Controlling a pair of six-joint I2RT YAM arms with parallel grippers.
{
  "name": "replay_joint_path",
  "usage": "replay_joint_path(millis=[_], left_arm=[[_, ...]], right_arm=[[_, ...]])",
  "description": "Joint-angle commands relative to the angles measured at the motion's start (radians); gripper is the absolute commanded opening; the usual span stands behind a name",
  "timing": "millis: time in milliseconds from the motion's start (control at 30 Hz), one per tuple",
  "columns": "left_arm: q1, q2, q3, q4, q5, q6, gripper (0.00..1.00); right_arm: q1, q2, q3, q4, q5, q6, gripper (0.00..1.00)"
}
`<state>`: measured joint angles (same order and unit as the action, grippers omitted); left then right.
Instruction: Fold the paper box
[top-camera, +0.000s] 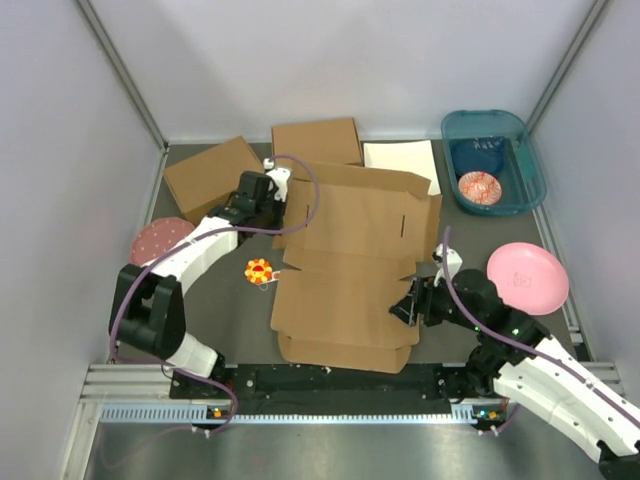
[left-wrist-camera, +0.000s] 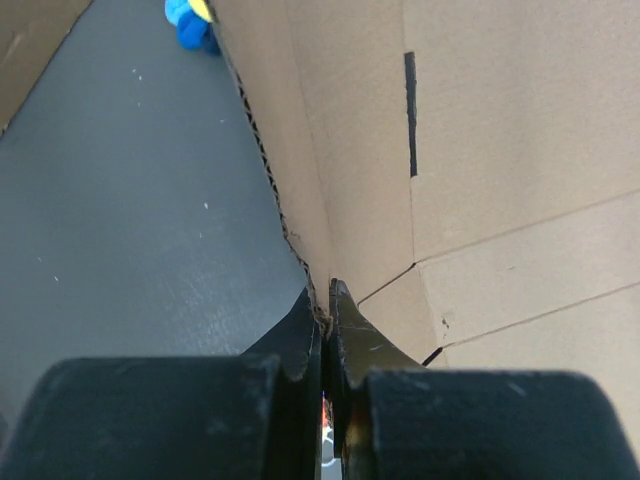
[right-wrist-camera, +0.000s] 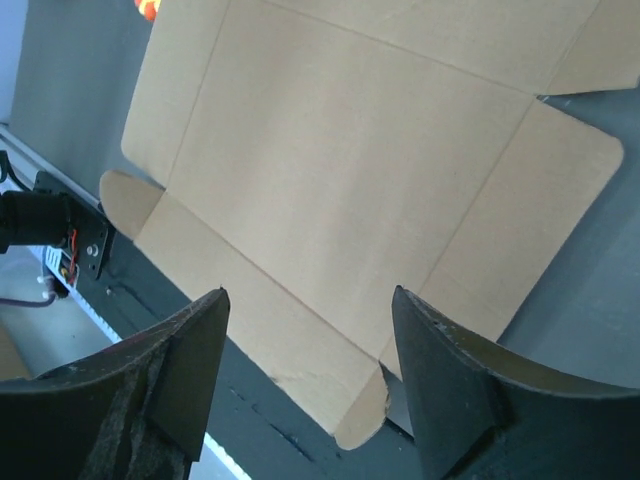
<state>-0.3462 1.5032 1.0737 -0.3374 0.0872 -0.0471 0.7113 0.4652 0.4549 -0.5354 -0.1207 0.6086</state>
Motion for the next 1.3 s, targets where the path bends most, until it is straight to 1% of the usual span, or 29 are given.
replay_joint_path(millis=[0, 67, 133, 167, 233, 267, 300, 367, 400, 433, 467, 500, 533, 567, 600, 633, 700, 733, 767, 867, 900, 933, 1067, 1200, 1267], left_arm=[[-0.072, 0.048, 0.046, 0.089, -0.121, 0.148, 0.00], [-0.080, 0.066, 0.046, 0.093, -0.110, 0.127, 0.00], [-0.086, 0.057, 0.023, 0.118, -0.099, 0.106, 0.00], [-0.091, 0.048, -0.016, 0.164, -0.099, 0.093, 0.00], [-0.103, 0.017, -0.066, 0.222, -0.099, 0.090, 0.00], [-0.108, 0.005, -0.121, 0.303, -0.112, 0.090, 0.00], [-0.115, -0.017, -0.147, 0.329, -0.116, 0.089, 0.00], [-0.117, -0.034, -0.213, 0.437, -0.127, 0.064, 0.00], [-0.117, -0.046, -0.233, 0.464, -0.141, 0.055, 0.00], [-0.117, -0.049, -0.251, 0.498, -0.151, 0.050, 0.00], [-0.117, -0.054, -0.262, 0.498, -0.155, 0.018, 0.00], [-0.119, -0.066, -0.273, 0.532, -0.162, 0.013, 0.00], [-0.120, -0.073, -0.285, 0.552, -0.167, 0.004, 0.00], [-0.123, -0.078, -0.314, 0.578, -0.170, 0.000, 0.00], [-0.125, -0.090, -0.325, 0.609, -0.167, -0.003, 0.00], [-0.126, -0.093, -0.336, 0.621, -0.167, -0.013, 0.00], [-0.134, -0.098, -0.359, 0.641, -0.158, -0.016, 0.00], [-0.139, -0.098, -0.362, 0.646, -0.153, -0.014, 0.00], [-0.149, -0.098, -0.366, 0.646, -0.153, -0.011, 0.00], [-0.168, -0.100, -0.371, 0.646, -0.171, 0.001, 0.00], [-0.171, -0.103, -0.373, 0.646, -0.184, 0.001, 0.00], [-0.175, -0.109, -0.377, 0.646, -0.193, -0.002, 0.00], [-0.195, -0.130, -0.379, 0.631, -0.225, -0.010, 0.00], [-0.208, -0.155, -0.379, 0.614, -0.254, 0.003, 0.00], [-0.209, -0.164, -0.382, 0.607, -0.262, 0.003, 0.00]], right_arm=[[0.025, 0.056, -0.027, 0.182, -0.042, 0.060, 0.65], [0.034, 0.081, -0.009, 0.189, -0.030, 0.053, 0.66], [0.036, 0.105, 0.022, 0.187, -0.004, 0.030, 0.70], [0.034, 0.113, 0.063, 0.187, 0.007, 0.001, 0.74], [0.034, 0.159, 0.112, 0.177, 0.036, -0.036, 0.79], [0.034, 0.179, 0.167, 0.170, 0.044, -0.074, 0.82], [0.034, 0.228, 0.195, 0.161, 0.062, -0.093, 0.83], [0.034, 0.282, 0.286, 0.128, 0.088, -0.147, 0.86], [0.034, 0.303, 0.318, 0.117, 0.116, -0.164, 0.86], [0.034, 0.352, 0.384, 0.106, 0.118, -0.193, 0.87], [0.034, 0.371, 0.418, 0.088, 0.154, -0.208, 0.88], [0.034, 0.392, 0.448, 0.083, 0.224, -0.217, 0.89], [0.034, 0.435, 0.508, 0.080, 0.277, -0.224, 0.90], [0.034, 0.453, 0.536, 0.084, 0.321, -0.240, 0.94], [0.034, 0.478, 0.562, 0.097, 0.369, -0.266, 0.95], [0.034, 0.502, 0.623, 0.101, 0.383, -0.332, 0.95], [0.033, 0.598, 0.694, 0.094, 0.395, -0.412, 0.95], [0.034, 0.628, 0.765, 0.083, 0.398, -0.475, 0.95], [0.033, 0.689, 0.795, 0.074, 0.395, -0.507, 0.96], [0.034, 0.766, 0.876, 0.077, 0.407, -0.591, 0.97], [0.034, 0.820, 0.893, 0.078, 0.418, -0.602, 0.97], [0.034, 0.846, 0.927, 0.080, 0.417, -0.648, 0.97], [0.028, 0.969, 0.998, 0.097, 0.406, -0.716, 0.98], [-0.007, 1.093, 1.060, 0.120, 0.354, -0.687, 0.96], [-0.009, 1.124, 1.081, 0.124, 0.351, -0.698, 0.94]])
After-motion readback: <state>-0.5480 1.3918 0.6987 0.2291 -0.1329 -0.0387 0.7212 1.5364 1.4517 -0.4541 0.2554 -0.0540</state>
